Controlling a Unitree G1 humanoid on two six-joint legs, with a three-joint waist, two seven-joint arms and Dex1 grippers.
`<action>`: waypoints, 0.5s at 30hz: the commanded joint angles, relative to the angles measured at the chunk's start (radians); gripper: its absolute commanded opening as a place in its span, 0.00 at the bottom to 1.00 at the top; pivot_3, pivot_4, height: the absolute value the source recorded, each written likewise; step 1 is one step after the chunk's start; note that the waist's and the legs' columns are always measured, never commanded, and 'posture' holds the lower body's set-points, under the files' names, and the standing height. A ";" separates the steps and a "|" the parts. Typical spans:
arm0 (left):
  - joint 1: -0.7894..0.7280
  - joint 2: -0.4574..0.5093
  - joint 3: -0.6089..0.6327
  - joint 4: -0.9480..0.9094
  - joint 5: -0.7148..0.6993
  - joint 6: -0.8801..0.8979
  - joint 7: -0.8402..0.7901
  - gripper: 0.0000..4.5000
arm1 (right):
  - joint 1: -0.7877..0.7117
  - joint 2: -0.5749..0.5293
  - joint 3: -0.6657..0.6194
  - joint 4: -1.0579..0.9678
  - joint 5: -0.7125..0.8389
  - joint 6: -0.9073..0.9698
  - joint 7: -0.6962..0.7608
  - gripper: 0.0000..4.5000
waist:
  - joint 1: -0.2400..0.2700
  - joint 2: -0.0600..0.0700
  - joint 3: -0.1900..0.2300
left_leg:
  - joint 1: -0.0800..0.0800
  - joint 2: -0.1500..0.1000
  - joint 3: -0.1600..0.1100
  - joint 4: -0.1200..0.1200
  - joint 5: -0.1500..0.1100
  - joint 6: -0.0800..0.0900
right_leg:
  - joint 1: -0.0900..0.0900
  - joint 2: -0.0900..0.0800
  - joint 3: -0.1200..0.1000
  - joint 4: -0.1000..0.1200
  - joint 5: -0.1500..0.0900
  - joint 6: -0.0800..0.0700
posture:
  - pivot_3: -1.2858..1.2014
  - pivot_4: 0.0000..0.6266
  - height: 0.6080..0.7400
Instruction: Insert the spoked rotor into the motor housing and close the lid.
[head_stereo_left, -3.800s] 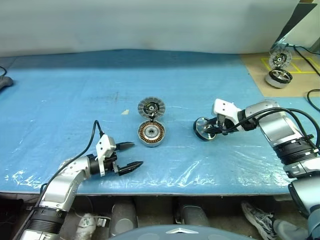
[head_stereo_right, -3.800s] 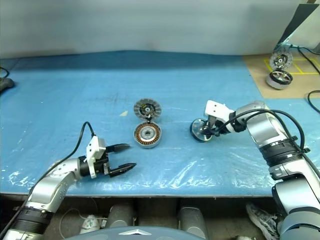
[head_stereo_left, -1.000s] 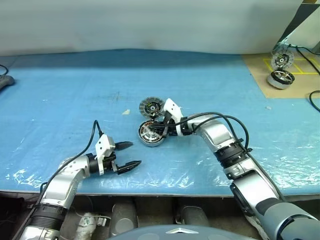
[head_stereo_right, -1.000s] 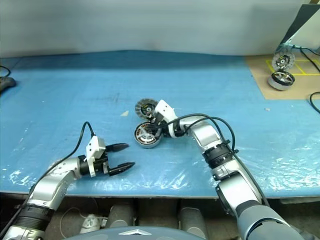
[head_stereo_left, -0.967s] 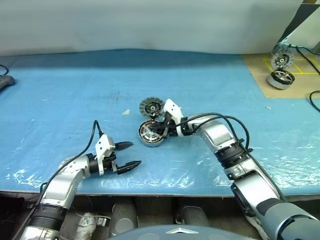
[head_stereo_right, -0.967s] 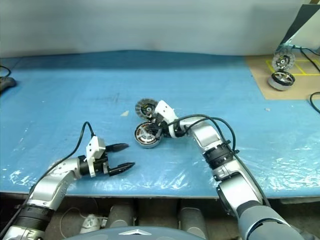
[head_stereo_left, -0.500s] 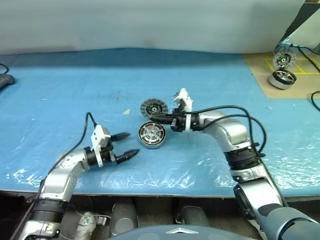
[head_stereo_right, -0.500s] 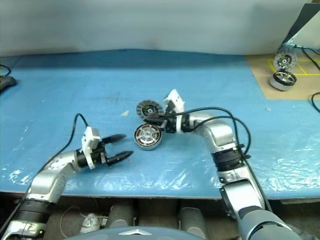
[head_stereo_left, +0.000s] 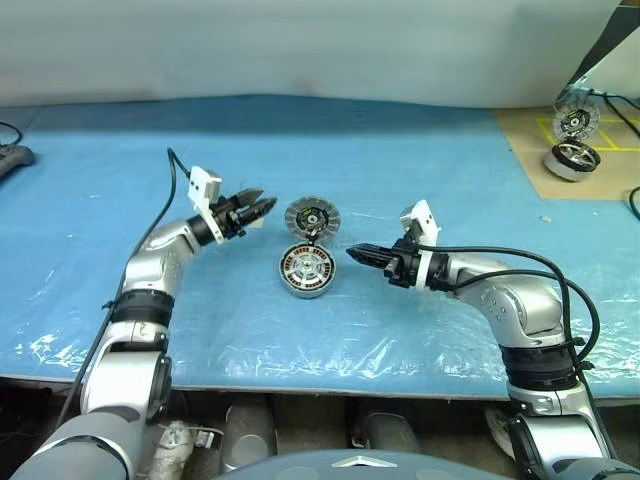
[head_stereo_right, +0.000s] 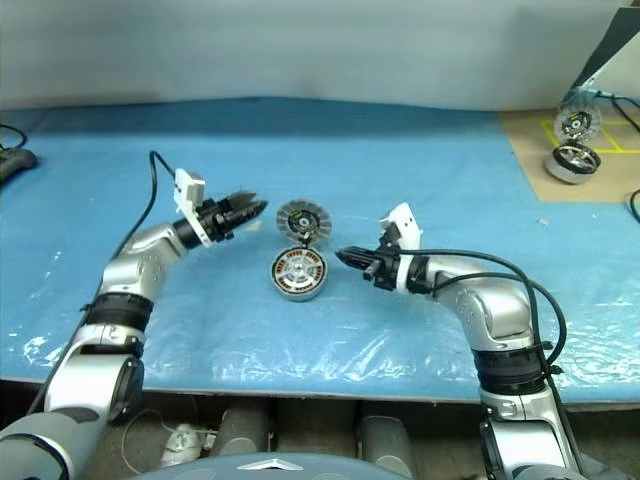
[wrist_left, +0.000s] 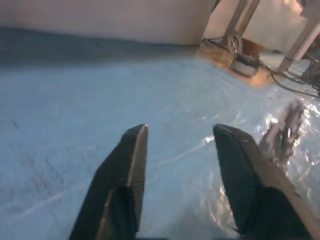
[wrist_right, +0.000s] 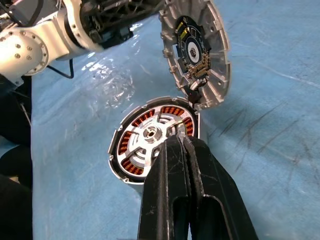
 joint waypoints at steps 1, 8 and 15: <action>-0.078 -0.024 0.005 0.092 0.020 -0.048 -0.045 0.23 | 0.005 -0.009 -0.034 -0.035 0.022 -0.006 -0.037 0.00 | 0.001 0.000 0.000 | 0.000 0.000 0.000 0.000 0.000 0.000 | 0.000 -0.001 0.000 0.000 0.000 0.000 | 0.52 0.24 1.00; -0.293 -0.090 -0.013 0.413 0.118 -0.097 -0.100 0.01 | 0.024 -0.010 -0.017 -0.037 0.026 -0.014 -0.062 0.00 | 0.001 -0.004 0.002 | -0.001 -0.003 -0.002 0.000 0.000 0.000 | 0.001 -0.003 0.000 0.000 0.001 0.002 | 0.52 0.24 1.00; -0.436 -0.097 -0.042 0.553 0.199 -0.019 -0.282 0.01 | 0.013 -0.014 -0.024 -0.039 0.037 -0.005 -0.071 0.00 | 0.001 -0.005 0.004 | -0.001 -0.004 -0.003 -0.001 0.000 0.000 | 0.001 -0.003 -0.001 -0.002 0.001 0.002 | 0.52 0.24 1.00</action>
